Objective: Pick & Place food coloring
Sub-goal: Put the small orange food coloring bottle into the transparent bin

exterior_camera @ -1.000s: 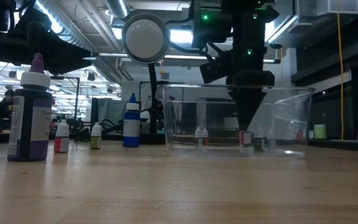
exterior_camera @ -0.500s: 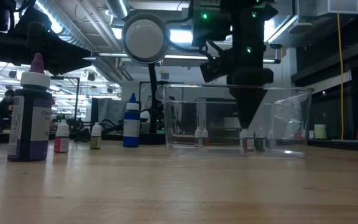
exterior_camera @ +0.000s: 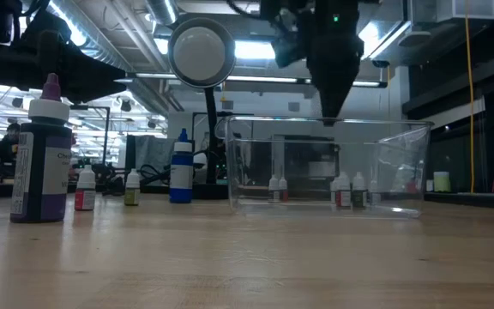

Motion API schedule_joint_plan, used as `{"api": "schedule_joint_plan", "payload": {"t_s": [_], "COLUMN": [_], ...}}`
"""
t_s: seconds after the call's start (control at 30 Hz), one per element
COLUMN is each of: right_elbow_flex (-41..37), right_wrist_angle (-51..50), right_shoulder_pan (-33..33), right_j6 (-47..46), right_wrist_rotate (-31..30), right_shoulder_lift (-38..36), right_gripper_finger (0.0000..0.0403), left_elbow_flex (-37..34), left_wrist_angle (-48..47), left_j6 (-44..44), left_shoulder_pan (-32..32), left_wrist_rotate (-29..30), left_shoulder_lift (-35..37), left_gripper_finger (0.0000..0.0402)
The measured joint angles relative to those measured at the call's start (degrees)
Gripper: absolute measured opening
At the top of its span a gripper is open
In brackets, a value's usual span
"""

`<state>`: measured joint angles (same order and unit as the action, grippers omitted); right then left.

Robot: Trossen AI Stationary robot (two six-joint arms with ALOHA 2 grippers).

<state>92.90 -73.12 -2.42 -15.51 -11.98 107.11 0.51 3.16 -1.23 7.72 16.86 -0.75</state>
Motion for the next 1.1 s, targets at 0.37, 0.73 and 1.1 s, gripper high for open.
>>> {"api": "schedule_joint_plan", "payload": {"t_s": [0.37,0.73,1.1], "right_elbow_flex": [2.0,2.0,1.4], "right_wrist_angle": [1.7,4.0,13.1], "right_shoulder_pan": [5.9,18.8,27.7], "right_j6": [1.4,5.1,1.2], "right_wrist_rotate": [-0.5,-0.6,-0.7], "right_shoulder_lift": [-4.0,-3.9,-3.9], "right_gripper_finger": [0.0242,0.0241,0.0241], "left_elbow_flex": [0.0,0.0,0.0], "left_wrist_angle": [0.0,0.0,0.0], "left_j6": [0.0,0.0,0.0], "left_shoulder_pan": [0.0,0.0,0.0], "left_wrist_rotate": [0.0,0.0,0.0], "left_shoulder_lift": [0.0,0.0,0.0], "left_gripper_finger": [0.0347,0.0347,0.0347]}}
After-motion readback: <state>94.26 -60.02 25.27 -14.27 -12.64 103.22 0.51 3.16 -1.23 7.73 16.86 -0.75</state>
